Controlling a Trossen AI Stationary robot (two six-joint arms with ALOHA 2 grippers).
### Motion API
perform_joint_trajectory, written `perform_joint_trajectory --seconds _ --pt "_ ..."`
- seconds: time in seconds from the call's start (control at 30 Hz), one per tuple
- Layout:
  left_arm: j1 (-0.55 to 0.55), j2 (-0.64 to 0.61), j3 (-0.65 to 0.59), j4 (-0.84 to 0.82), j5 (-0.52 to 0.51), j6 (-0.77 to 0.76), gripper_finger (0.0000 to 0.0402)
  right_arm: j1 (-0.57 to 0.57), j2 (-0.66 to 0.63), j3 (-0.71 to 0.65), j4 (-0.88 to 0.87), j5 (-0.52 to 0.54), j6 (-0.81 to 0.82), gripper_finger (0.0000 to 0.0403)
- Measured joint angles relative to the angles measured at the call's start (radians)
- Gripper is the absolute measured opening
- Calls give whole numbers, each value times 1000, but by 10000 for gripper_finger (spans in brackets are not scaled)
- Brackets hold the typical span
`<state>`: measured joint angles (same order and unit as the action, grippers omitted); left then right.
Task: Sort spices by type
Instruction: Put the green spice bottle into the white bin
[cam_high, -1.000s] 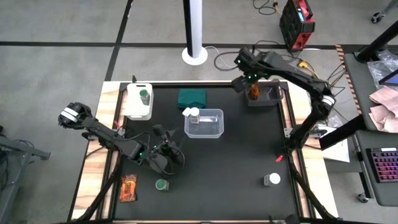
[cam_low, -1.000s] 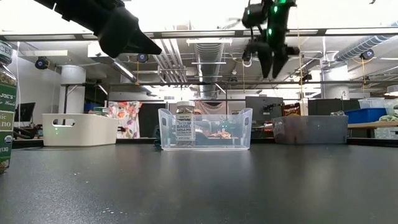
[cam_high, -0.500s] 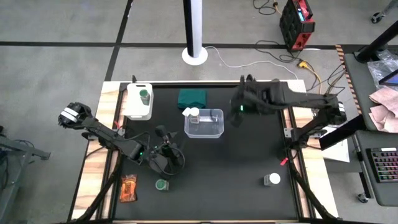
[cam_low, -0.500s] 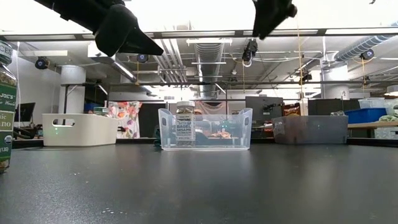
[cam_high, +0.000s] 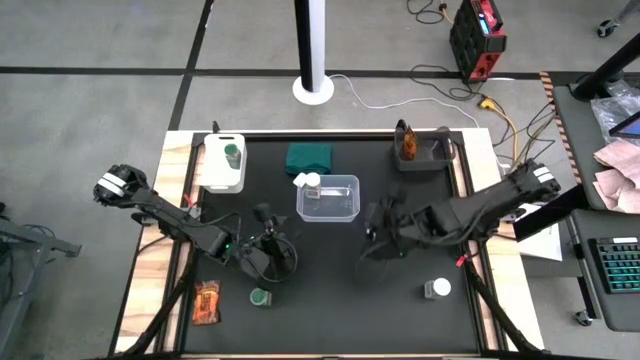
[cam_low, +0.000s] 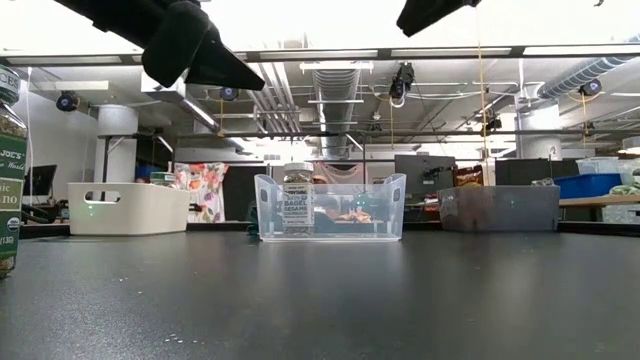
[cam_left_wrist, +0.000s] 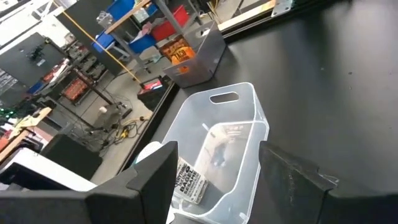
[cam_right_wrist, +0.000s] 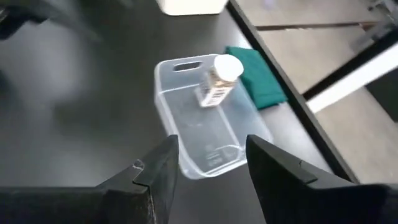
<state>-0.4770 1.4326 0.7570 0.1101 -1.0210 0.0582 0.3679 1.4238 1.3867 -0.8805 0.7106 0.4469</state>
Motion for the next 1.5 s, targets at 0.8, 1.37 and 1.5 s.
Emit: perform_joint_trajectory --seconds 0.8,1.37,1.5 --pt "0 0 0 -1 3 -1 210 57 7 -428 527 -1 79 185" --pt "-18 -3 9 -18 178 -74 210 114 5 -413 519 -12 -126 194" --pt "-66 -5 104 -141 407 -183 210 147 4 -413 519 -12 -239 198"
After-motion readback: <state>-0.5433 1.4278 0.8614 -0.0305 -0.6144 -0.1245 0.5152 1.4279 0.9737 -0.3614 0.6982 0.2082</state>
